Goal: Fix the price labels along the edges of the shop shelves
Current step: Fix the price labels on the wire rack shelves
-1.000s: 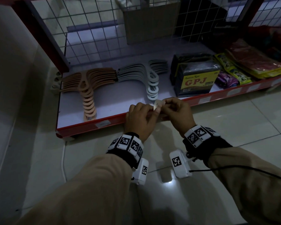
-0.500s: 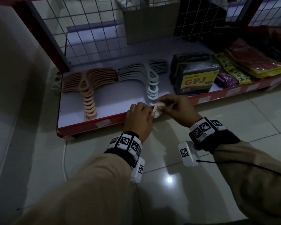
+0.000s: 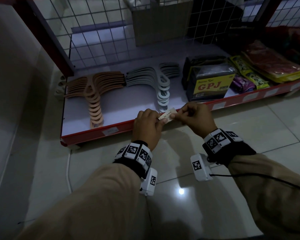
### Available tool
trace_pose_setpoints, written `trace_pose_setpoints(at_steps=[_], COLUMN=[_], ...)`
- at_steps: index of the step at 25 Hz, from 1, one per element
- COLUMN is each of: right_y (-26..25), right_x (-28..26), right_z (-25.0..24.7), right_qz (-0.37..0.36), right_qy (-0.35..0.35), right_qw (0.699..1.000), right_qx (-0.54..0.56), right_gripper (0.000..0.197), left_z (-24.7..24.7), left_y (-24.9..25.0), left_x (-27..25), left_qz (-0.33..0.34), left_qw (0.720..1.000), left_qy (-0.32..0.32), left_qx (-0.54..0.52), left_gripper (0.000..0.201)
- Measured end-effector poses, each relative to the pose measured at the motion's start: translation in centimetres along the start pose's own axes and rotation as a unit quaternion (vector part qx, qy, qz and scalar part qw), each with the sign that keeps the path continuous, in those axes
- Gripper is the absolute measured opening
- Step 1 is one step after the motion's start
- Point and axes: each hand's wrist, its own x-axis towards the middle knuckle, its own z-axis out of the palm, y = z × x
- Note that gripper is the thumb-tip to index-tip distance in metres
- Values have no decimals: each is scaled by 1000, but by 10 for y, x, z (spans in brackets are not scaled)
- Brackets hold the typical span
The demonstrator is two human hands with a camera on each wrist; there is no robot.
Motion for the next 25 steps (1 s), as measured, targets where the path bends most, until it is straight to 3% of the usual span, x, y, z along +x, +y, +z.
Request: trace_pose_setpoints(at_steps=[3, 6, 9, 11, 13, 17, 22, 25], right_y=[3, 3, -3, -8, -11, -8, -5, -3], right_x=[0, -1, 2, 7, 11, 12, 14, 14], right_z=[-4, -10, -15, -14, -14, -17, -11, -10], right_qz=[-13, -30, -97, -145, -165, -185, -201, -199], right_qy=[-26, -80, -100, -126, -116, -19, -53, -77], right_qw=[998, 991, 982, 964, 954, 964, 947, 934], right_qx=[-62, -99, -124, -182, -224, -188, -245, -288], right_gripper=[25, 15, 27, 24, 12, 7, 9, 15], left_z=[1, 0, 0, 0, -2, -4, -3, -1], left_y=[-1, -1, -1, 0, 1, 4, 8, 7], left_x=[0, -2, -3, -2, -4, -10, -8, -6], left_qz=[6, 29, 52, 62, 62, 49, 18, 38], left_qw=[999, 998, 992, 988, 989, 996, 1000, 996], left_qy=[-13, -12, -23, -32, -27, -8, -1, -14], left_qx=[33, 58, 113, 141, 133, 70, 18, 83], left_gripper=[27, 25, 26, 27, 27, 27, 48, 38])
